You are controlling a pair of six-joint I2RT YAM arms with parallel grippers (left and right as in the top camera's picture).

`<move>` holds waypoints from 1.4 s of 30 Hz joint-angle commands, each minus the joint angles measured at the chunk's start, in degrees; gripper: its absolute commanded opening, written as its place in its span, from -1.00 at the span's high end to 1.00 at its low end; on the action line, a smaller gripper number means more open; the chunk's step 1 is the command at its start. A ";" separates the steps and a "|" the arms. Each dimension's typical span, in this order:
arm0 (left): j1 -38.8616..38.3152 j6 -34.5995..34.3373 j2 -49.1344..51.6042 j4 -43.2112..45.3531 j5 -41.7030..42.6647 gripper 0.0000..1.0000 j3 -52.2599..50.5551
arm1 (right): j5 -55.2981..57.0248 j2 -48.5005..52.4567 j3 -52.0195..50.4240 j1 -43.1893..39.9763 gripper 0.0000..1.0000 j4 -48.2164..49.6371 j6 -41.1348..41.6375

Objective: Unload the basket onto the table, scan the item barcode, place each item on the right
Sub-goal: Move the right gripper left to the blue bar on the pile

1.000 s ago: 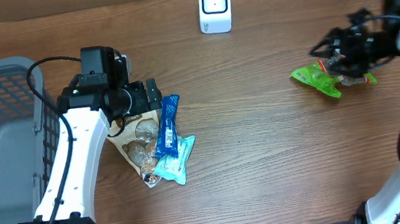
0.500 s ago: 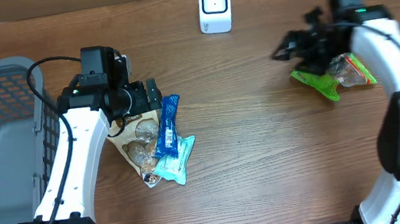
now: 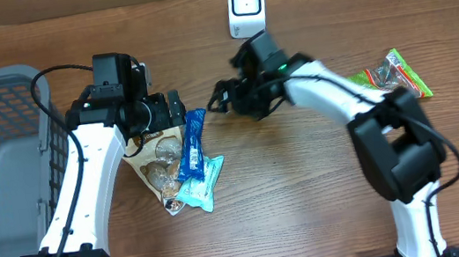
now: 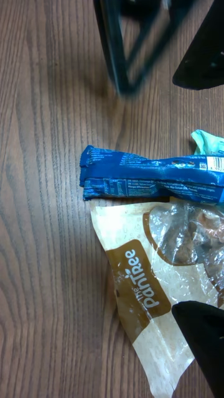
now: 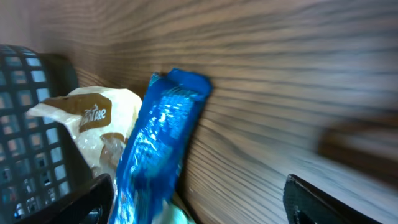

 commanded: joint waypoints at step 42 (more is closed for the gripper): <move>0.48 -1.09 0.33 -31.58 -9.01 -1.00 18.14 | 9.33 7.63 0.68 4.72 0.86 12.50 12.57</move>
